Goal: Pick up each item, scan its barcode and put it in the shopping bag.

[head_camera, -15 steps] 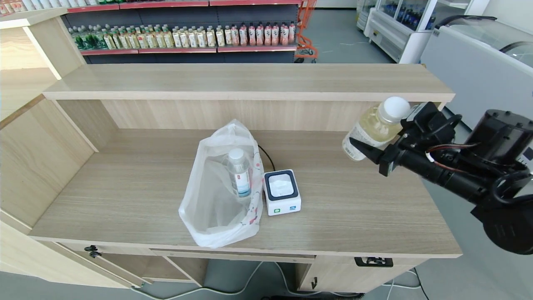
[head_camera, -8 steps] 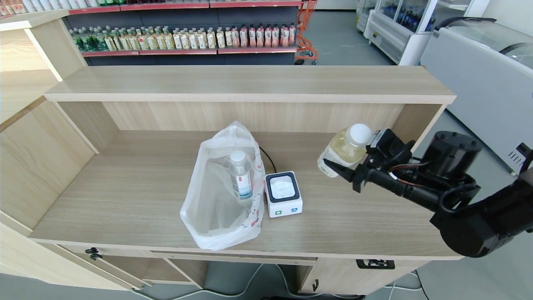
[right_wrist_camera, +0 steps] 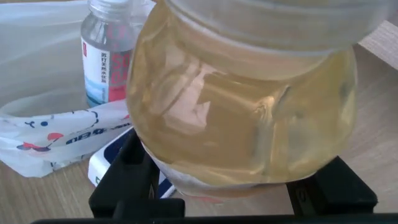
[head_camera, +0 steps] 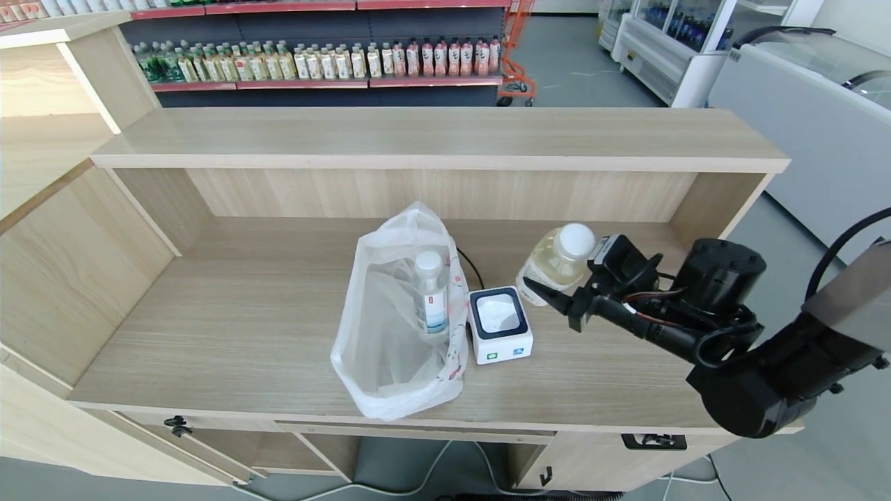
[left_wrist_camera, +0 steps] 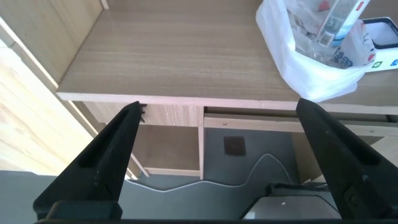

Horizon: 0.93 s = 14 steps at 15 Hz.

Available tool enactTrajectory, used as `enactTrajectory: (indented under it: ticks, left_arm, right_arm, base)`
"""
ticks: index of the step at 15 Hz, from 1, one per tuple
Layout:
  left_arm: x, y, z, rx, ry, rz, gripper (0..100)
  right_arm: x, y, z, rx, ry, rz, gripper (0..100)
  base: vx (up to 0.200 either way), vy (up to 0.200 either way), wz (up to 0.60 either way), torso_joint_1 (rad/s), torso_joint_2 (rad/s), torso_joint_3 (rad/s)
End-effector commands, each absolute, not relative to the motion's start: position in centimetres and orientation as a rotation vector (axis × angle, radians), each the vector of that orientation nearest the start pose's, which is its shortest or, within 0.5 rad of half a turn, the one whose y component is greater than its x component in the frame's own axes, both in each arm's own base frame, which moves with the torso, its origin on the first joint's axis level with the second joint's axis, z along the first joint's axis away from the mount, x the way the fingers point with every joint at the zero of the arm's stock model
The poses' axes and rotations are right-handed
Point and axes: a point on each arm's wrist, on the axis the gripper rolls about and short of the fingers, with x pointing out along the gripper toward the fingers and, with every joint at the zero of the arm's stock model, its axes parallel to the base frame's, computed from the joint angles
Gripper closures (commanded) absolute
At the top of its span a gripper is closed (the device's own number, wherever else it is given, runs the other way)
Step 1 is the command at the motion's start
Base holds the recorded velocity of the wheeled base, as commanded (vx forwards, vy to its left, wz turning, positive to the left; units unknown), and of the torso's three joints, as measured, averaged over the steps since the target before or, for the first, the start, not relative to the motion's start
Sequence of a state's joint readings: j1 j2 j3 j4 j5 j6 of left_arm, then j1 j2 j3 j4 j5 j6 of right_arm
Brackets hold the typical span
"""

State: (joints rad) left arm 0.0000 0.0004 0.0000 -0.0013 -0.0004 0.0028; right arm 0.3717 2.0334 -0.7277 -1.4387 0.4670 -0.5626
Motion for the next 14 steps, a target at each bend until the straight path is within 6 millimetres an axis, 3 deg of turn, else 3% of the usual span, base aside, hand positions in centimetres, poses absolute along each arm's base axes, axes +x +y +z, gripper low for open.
enactTrajectory:
  ticks: [1,8,14]
  left_arm:
    - [-2.3,0.0,7.6,0.003,-0.002,0.000,0]
    - [-2.3,0.0,7.6,0.005,-0.002,0.000,0]
    - [-2.3,0.0,7.6,0.003,-0.002,0.000,0]
  right_arm:
    - [32.9,14.2,12.5,-0.533,-0.363,0.788,100]
    - [34.8,15.1,11.3,-0.534,-0.389,0.785,100]
    - [35.7,15.4,9.0,-0.534,-0.387,0.791,100]
  base:
    - [0.000,0.000,0.00,0.000,0.00,0.000]
    - [0.000,0.000,0.00,0.000,0.00,0.000]
    - [0.000,0.000,0.00,0.000,0.00,0.000]
